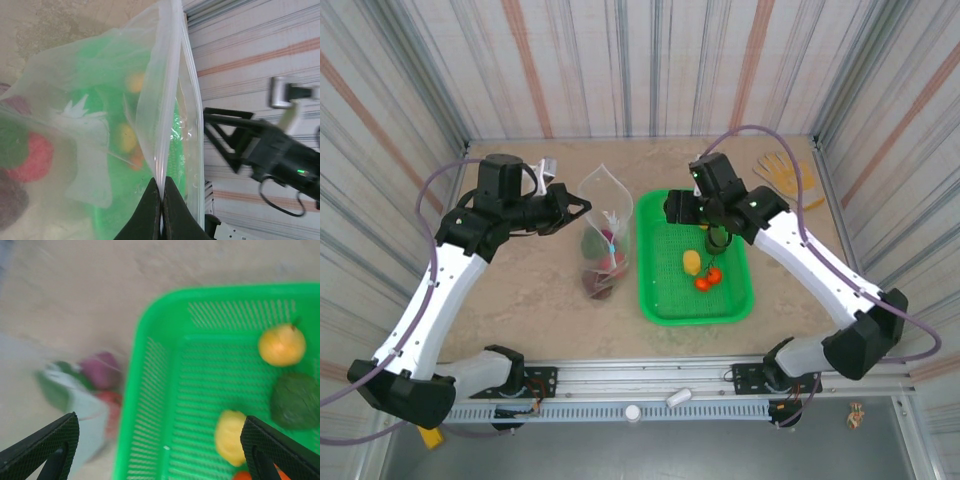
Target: Place the food in the zip-top bag and seal the zipper
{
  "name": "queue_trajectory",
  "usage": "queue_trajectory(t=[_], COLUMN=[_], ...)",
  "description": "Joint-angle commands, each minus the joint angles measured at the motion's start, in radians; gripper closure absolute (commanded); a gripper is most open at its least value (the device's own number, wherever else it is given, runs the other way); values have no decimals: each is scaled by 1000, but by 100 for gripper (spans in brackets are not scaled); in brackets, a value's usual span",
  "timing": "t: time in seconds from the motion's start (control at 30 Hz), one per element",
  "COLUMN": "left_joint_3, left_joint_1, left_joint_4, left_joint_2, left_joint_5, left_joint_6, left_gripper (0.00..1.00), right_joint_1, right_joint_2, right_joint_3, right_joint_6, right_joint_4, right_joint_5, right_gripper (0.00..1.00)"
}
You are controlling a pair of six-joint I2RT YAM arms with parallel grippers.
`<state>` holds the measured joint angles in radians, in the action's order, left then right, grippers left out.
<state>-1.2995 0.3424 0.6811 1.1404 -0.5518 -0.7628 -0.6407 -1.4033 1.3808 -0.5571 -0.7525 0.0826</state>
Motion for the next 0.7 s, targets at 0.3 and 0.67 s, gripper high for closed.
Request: queue_trajectory(t=[0.3,0.67], left_joint_3=[-5,0], left_joint_1=[7,7], left_joint_4=[13,8], left_joint_2=[-17,-17], left_joint_5=[2,-7], left_joint_6=[34,33], left_gripper=[100,100], right_joint_1=[-3,30], right_joint_2=[-214,-349], right_joint_3=[-65,-108], right_joint_6=[59,25], right_joint_4=[-118,-72], right_joint_5=[51,34], right_gripper=[12,17])
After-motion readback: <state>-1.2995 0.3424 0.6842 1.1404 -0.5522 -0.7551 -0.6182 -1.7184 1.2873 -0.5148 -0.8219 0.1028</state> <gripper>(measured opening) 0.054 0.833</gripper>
